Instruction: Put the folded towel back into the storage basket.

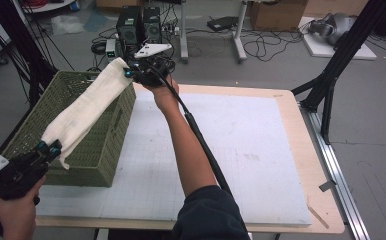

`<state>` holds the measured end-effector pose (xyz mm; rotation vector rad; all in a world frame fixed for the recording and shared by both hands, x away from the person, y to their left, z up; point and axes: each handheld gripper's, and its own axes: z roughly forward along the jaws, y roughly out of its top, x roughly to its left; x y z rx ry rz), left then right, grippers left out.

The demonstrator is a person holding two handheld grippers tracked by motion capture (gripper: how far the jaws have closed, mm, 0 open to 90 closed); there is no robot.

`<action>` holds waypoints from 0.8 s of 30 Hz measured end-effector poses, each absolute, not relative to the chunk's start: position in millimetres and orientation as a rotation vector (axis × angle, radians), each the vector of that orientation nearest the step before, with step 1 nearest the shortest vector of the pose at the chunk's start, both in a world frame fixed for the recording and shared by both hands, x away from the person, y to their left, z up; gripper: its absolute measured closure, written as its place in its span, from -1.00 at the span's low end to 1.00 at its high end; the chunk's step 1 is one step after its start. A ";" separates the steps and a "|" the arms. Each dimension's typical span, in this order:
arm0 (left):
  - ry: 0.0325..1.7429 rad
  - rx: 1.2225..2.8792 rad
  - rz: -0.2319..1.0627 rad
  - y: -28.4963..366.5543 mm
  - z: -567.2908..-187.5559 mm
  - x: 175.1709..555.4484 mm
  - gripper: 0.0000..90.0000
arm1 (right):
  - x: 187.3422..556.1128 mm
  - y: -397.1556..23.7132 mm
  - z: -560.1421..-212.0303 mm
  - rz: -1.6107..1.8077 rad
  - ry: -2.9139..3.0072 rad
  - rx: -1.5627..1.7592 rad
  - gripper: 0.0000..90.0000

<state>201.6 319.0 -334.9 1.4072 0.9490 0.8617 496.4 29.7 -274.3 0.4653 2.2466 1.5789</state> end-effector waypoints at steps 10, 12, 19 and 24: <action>1.009 1.384 0.876 334.8 -338.3 198.0 0.83 | 503.4 68.9 -276.3 1.544 2.272 0.449 0.82; 1.026 1.391 0.881 337.6 -339.0 197.9 0.83 | 504.2 76.9 -278.5 1.532 2.279 0.457 0.82; 1.098 1.378 0.870 349.6 -342.4 199.1 0.82 | 507.8 104.7 -286.4 1.493 2.297 0.471 0.81; 1.186 1.390 0.872 352.2 -350.1 204.8 0.59 | 509.9 129.0 -289.5 1.421 2.312 0.495 0.74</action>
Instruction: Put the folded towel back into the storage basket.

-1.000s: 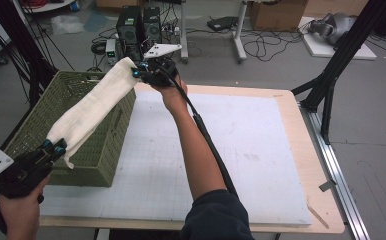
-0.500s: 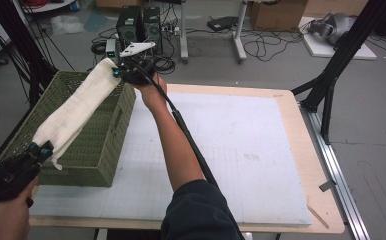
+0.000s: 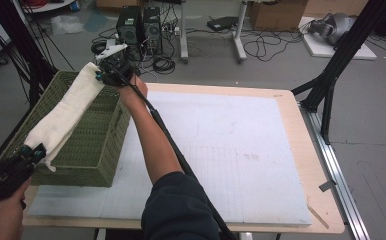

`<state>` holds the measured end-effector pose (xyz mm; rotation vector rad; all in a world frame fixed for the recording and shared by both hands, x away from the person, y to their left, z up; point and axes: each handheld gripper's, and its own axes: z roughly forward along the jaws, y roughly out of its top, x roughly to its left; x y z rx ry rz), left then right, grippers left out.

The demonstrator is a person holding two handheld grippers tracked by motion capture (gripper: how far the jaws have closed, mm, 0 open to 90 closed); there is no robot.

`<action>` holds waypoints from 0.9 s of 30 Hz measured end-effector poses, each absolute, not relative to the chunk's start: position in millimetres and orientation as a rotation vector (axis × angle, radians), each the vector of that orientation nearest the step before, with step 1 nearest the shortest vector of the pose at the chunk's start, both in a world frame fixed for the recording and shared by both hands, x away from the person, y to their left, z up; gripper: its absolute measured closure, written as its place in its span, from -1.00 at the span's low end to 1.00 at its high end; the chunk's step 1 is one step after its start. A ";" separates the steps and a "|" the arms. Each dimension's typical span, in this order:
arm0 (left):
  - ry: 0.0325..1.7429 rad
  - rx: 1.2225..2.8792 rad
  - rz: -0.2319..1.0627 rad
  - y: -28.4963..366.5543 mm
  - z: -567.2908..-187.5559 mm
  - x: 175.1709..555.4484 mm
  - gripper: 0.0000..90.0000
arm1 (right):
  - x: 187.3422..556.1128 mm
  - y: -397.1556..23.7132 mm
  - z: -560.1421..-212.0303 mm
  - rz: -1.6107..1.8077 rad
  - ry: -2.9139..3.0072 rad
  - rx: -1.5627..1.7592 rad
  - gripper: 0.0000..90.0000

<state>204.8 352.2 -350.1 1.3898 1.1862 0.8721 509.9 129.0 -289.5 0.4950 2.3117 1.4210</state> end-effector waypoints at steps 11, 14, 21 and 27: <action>1.250 1.335 0.907 353.2 -349.5 207.5 -0.39 | 505.8 140.0 -293.6 1.373 2.311 0.590 0.03; 1.229 1.329 0.892 351.6 -347.7 208.0 -0.44 | 502.1 127.5 -291.4 1.458 2.315 0.583 -0.06; 1.169 1.360 0.859 336.4 -339.2 212.8 -0.67 | 492.2 93.4 -292.3 1.528 2.318 0.587 -0.32; 1.091 1.379 0.790 318.9 -335.6 221.2 -0.67 | 481.8 61.0 -293.3 1.506 2.339 0.572 -0.46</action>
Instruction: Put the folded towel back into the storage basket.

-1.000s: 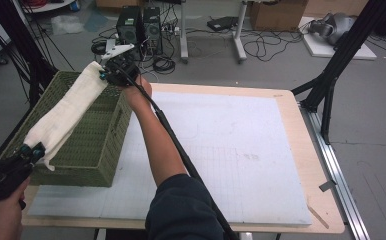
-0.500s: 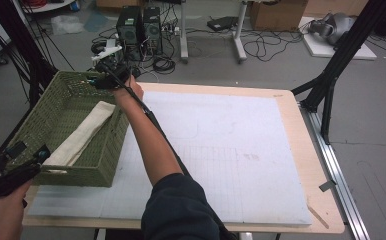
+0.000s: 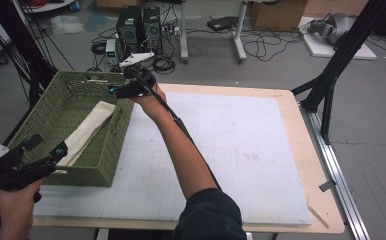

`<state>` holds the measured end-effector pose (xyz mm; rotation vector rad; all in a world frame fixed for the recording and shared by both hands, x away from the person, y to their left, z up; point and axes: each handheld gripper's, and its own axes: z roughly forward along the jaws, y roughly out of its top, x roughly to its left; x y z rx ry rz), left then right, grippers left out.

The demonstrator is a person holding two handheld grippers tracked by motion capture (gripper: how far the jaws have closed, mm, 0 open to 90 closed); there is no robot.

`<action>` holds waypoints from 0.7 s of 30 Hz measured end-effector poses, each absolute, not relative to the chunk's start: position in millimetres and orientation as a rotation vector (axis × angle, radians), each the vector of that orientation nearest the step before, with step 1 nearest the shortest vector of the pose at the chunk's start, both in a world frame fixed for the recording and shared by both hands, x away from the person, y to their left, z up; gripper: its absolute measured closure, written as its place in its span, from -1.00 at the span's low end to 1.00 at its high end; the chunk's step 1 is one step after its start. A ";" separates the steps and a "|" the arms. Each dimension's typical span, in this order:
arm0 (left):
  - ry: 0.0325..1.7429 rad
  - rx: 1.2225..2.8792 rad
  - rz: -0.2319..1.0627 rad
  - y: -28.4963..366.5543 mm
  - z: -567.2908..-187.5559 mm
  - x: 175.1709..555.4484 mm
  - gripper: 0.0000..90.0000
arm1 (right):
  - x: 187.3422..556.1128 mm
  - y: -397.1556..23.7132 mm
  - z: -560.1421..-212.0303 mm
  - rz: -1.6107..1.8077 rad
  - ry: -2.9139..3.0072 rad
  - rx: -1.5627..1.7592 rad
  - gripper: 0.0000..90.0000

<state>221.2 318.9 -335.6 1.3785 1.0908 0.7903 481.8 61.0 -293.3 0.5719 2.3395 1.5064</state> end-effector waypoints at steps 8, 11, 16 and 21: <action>0.986 1.424 0.686 294.5 -332.6 233.7 -0.66 | 470.6 25.0 -290.9 1.514 2.334 0.590 -0.55; 0.943 1.435 0.656 286.7 -331.3 238.0 -0.66 | 466.4 10.2 -290.7 1.525 2.330 0.586 -0.56; 0.876 1.477 0.606 271.6 -331.2 245.3 -0.65 | 457.2 -18.7 -291.8 1.533 2.306 0.610 -0.57; 0.827 1.498 0.583 256.1 -331.1 249.9 -0.65 | 445.7 -52.4 -293.8 1.515 2.281 0.627 -0.58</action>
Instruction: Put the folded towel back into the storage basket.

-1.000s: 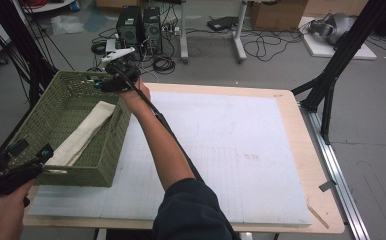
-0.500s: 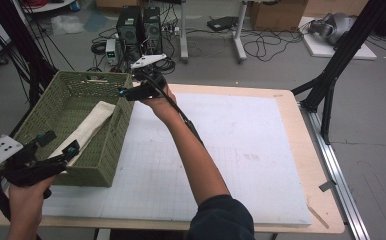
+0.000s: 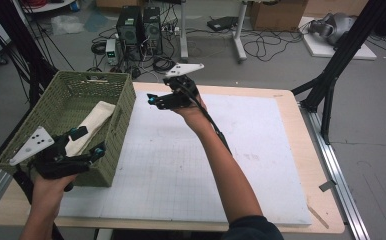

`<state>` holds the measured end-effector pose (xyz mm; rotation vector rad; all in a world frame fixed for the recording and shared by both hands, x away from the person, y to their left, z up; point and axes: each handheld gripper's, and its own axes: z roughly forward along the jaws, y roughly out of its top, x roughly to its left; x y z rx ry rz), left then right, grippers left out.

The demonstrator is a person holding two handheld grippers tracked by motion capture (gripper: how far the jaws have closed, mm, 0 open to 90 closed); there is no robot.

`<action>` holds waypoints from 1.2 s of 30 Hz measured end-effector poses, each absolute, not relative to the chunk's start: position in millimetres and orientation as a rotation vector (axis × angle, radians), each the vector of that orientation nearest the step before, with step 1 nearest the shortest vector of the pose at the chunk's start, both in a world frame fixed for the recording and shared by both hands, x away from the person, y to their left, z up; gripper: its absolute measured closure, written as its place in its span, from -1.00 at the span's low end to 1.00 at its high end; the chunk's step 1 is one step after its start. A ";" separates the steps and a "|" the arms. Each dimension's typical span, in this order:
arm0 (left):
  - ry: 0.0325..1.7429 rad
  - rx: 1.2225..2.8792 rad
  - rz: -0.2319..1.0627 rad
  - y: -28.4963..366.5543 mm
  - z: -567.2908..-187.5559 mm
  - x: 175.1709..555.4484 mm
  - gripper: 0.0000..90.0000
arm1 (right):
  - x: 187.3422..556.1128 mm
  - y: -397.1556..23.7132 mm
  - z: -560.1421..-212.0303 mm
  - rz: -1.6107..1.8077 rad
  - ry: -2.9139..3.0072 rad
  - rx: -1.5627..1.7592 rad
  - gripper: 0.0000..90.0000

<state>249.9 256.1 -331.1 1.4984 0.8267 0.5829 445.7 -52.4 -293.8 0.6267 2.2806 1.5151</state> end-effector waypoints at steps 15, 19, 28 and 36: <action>0.768 1.530 0.488 208.6 -337.4 260.9 -0.62 | 389.2 -169.0 -317.2 1.396 2.182 0.747 -0.63; 0.741 1.551 0.466 193.4 -342.2 264.9 -0.62 | 373.4 -196.2 -326.7 1.367 2.153 0.799 -0.63; 0.688 1.586 0.423 166.7 -353.3 274.1 -0.62 | 338.7 -249.4 -349.5 1.304 2.081 0.899 -0.63; 0.652 1.618 0.397 148.7 -366.9 278.0 -0.62 | 310.7 -281.4 -369.9 1.279 2.039 0.978 -0.63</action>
